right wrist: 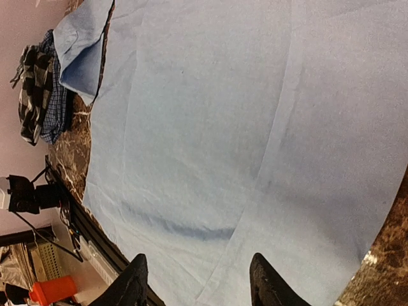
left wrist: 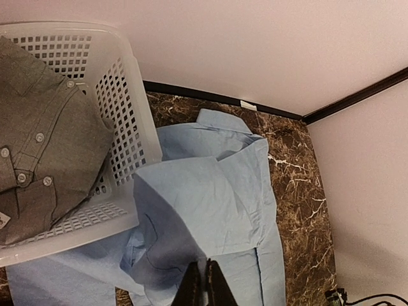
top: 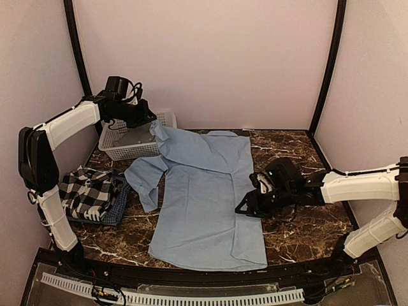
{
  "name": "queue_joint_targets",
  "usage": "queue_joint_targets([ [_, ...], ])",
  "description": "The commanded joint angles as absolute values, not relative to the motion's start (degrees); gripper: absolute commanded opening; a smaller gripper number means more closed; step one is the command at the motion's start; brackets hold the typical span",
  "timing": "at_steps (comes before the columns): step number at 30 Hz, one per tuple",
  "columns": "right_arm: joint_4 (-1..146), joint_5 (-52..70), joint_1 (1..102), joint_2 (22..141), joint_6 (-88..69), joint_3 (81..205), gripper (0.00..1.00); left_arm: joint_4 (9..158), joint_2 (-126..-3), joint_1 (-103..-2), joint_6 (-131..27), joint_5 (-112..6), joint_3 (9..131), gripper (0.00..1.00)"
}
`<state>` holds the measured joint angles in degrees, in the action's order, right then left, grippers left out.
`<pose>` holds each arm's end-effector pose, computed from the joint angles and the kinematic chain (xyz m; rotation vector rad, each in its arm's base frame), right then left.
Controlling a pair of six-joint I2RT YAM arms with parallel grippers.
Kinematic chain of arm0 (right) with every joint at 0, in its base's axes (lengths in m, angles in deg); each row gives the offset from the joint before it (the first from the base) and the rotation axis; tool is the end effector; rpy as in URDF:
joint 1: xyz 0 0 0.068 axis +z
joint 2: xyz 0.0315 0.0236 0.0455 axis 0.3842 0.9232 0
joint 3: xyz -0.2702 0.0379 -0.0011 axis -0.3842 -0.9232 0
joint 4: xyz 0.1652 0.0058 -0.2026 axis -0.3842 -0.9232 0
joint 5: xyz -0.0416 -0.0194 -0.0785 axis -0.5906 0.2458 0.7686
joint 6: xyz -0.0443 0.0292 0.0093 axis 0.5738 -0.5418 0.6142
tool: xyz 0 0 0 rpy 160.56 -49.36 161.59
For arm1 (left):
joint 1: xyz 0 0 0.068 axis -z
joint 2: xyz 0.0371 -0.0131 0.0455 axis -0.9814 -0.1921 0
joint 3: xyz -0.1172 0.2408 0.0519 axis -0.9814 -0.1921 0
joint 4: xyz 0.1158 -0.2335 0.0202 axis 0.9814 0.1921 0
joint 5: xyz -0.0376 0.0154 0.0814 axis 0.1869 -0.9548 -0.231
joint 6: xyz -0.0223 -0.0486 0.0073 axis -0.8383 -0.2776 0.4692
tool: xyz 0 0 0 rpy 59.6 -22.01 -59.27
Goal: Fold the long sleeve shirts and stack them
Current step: Fold the flattened shirt at the center of the board.
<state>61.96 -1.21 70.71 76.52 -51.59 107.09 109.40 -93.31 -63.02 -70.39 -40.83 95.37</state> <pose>0.1673 0.2025 0.1922 -0.1441 2.6781 1.0476 0.4097 -0.1297 0.3433 -0.0485 2.1866 -0.8435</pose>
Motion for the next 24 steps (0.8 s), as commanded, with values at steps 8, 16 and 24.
queue_joint_targets([
  [8, 82.1, -1.4, 65.1, 90.1, -49.6, 101.9, 0.55, 104.2, -87.2, -57.6, -70.1, -39.7, 91.3, 0.04],
  [16, 88.4, -1.7, 65.0, 88.2, -52.2, 93.5, 0.63, 98.9, -84.6, -52.2, -70.0, -34.0, 85.4, 0.05],
  [24, 82.6, 5.5, 65.0, 77.8, -49.2, 101.7, 0.67, 99.3, -85.6, -45.8, -67.1, -27.9, 82.1, 0.05],
])
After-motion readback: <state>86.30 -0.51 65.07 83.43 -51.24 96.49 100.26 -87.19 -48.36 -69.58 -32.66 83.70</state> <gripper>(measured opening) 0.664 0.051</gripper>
